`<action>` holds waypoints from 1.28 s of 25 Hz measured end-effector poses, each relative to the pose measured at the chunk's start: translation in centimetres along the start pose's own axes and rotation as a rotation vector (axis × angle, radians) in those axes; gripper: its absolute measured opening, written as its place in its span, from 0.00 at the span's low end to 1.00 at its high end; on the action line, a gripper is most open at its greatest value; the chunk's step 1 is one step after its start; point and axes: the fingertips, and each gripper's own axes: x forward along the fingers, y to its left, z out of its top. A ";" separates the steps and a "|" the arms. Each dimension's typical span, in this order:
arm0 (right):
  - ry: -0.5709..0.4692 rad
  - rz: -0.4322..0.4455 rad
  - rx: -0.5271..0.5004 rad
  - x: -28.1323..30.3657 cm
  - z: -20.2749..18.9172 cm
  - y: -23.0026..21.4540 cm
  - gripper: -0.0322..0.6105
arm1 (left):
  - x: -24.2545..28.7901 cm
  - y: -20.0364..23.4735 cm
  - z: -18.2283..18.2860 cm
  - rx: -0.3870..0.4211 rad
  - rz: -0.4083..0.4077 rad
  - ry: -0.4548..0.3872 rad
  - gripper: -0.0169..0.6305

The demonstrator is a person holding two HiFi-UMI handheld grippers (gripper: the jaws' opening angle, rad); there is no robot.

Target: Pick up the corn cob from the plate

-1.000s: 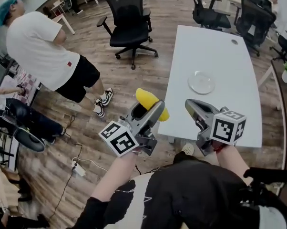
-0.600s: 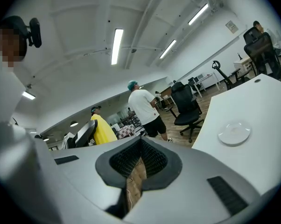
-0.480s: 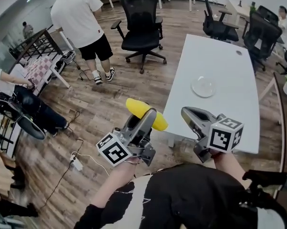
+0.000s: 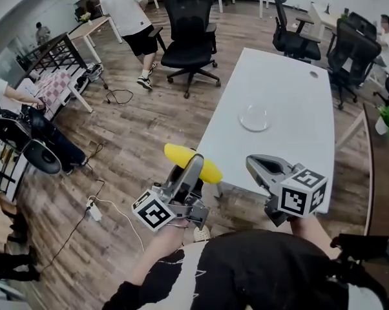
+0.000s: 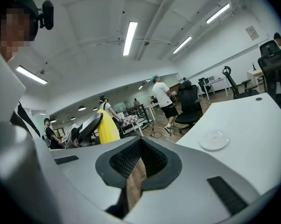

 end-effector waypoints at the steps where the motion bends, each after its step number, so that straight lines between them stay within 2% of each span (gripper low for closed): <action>1: 0.005 -0.011 0.007 -1.0 -0.4 -0.6 0.07 | 0.1 -0.4 -1.0 -0.003 0.004 0.005 0.44; 8: 0.029 -0.041 0.007 -6.7 -3.3 -3.8 0.07 | 0.6 -3.1 -7.9 0.017 0.037 0.039 0.44; 14: 0.032 -0.050 -0.014 -9.2 -3.9 -4.6 0.07 | 1.0 -4.6 -10.1 0.019 0.052 0.049 0.44; 32: 0.004 -0.053 -0.023 -10.4 -3.8 -4.8 0.07 | 1.4 -5.9 -10.5 0.050 0.035 0.066 0.44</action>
